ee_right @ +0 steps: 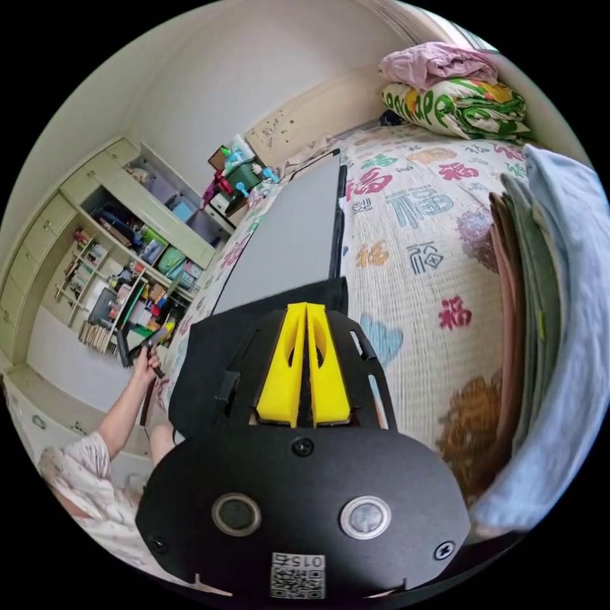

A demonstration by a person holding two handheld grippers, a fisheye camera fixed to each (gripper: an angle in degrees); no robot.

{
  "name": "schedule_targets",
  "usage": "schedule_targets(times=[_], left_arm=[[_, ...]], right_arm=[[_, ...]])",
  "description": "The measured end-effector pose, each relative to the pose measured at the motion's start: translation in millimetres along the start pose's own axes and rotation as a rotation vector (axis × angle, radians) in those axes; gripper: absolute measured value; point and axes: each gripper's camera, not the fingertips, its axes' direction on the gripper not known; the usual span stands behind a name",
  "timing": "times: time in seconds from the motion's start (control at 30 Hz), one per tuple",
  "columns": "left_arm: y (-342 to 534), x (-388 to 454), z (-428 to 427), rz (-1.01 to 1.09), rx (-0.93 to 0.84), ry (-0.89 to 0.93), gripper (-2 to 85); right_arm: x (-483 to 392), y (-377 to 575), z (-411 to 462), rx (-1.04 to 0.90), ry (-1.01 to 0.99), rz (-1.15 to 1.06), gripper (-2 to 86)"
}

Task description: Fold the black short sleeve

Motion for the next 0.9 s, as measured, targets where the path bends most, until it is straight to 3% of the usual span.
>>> schedule_targets(times=[0.27,0.47,0.73,0.9], left_arm=[[-118,280,36,0.449,-0.148,0.220,11.5],[-188,448,113,0.535,-0.305,0.273,12.0],[-261,556,182,0.380,-0.428,0.181,13.2],[-286,599,200,0.455,-0.477,0.034,12.9]], right_arm=[[29,182,-57,-0.028,-0.078,0.156,7.3],[49,225,-68,-0.035,-0.005,0.182,8.9],[92,253,-35,-0.035,-0.006,0.232,10.1],[108,259,-4,-0.143,0.000,0.182,10.7]])
